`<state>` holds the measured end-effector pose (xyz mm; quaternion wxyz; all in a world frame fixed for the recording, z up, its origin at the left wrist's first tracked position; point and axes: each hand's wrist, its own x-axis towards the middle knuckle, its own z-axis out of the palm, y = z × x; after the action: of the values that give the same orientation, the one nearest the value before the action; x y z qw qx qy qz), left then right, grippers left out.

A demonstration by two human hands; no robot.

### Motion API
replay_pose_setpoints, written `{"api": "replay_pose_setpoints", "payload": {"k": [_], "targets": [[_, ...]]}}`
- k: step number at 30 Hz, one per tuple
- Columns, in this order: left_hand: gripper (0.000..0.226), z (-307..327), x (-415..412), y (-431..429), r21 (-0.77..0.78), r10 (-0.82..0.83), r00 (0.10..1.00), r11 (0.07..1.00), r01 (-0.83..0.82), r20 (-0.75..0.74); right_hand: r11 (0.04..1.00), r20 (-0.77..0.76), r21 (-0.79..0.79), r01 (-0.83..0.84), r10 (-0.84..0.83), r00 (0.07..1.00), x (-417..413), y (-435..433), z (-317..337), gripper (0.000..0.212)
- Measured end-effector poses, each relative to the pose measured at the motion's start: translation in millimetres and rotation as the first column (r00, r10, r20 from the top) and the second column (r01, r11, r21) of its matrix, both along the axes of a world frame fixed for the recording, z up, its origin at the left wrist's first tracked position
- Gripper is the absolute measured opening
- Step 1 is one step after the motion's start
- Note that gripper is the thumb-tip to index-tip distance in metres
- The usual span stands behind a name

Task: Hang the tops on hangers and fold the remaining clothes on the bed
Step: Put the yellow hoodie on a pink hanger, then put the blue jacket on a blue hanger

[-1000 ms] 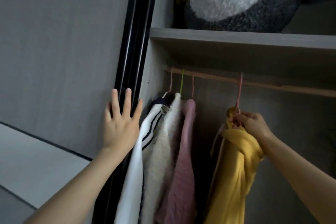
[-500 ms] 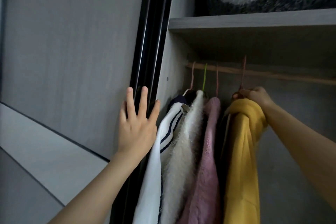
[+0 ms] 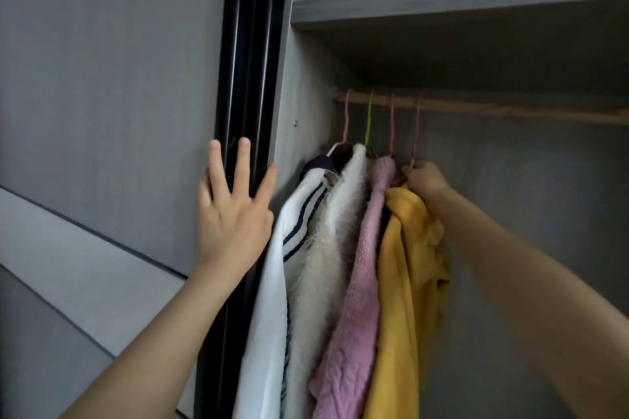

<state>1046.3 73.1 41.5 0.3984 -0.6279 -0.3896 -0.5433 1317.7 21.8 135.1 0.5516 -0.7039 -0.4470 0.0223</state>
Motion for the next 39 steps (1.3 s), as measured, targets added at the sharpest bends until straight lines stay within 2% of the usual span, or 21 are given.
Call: {"api": "replay_pose_setpoints", "payload": {"k": [6, 9, 12, 16, 19, 20, 23, 27, 29, 33, 36, 39], "targets": [[0.060, -2, 0, -1, -0.037, -0.010, 1.000, 0.999, 0.010, -0.011, 0.997, -0.050, 0.073, -0.021, 0.025, 0.998, -6, -39, -11, 0.028], [0.055, 0, 0, -4, -0.065, -0.039, 0.999, 0.997, 0.040, 0.016, 0.995, -0.018, 0.097, -0.004, 0.006, 1.000, 4, -59, -25, 0.027], [0.041, -4, 10, -20, -0.081, -0.157, 0.982, 0.983, 0.166, 0.108, 0.994, 0.039, 0.103, 0.024, -0.028, 0.999, 23, -80, -36, 0.020], [0.037, -19, 59, -64, -0.003, -0.327, 0.945, 0.945, 0.327, -0.012, 0.990, 0.147, 0.049, 0.129, -0.135, 0.980, 45, -116, -45, 0.031], [0.036, -23, 101, -94, -0.012, -0.442, 0.895, 0.897, 0.442, -0.061, 0.971, 0.229, -0.024, 0.237, -0.225, 0.947, 60, -155, -46, 0.016], [0.035, -23, 117, -104, -0.015, -0.497, 0.865, 0.868, 0.497, -0.063, 0.950, 0.275, -0.047, 0.310, -0.286, 0.918, 72, -176, -46, 0.020], [0.035, -27, 154, -124, -0.071, -0.597, 0.801, 0.802, 0.593, -0.057, 0.856, 0.438, -0.090, 0.508, -0.424, 0.792, 94, -236, -46, 0.036], [0.041, -37, 205, -156, -0.241, -0.702, 0.709, 0.701, 0.671, -0.066, 0.695, 0.510, -0.075, 0.715, -0.590, 0.626, 118, -322, -51, 0.048], [0.044, -44, 226, -178, -0.311, -0.745, 0.661, 0.650, 0.693, -0.085, 0.575, 0.584, -0.067, 0.816, -0.640, 0.499, 123, -360, -55, 0.050], [0.045, -53, 252, -200, -0.398, -0.776, 0.618, 0.610, 0.685, -0.127, 0.356, 0.743, -0.028, 0.934, -0.617, 0.257, 128, -407, -54, 0.048], [0.047, -56, 268, -210, -0.433, -0.793, 0.590, 0.590, 0.682, -0.152, 0.242, 0.785, -0.015, 0.970, -0.598, 0.162, 130, -437, -52, 0.040], [0.048, -59, 276, -217, -0.442, -0.805, 0.575, 0.574, 0.689, -0.149, 0.156, 0.801, -0.053, 0.986, -0.583, 0.135, 130, -453, -51, 0.034]]}}
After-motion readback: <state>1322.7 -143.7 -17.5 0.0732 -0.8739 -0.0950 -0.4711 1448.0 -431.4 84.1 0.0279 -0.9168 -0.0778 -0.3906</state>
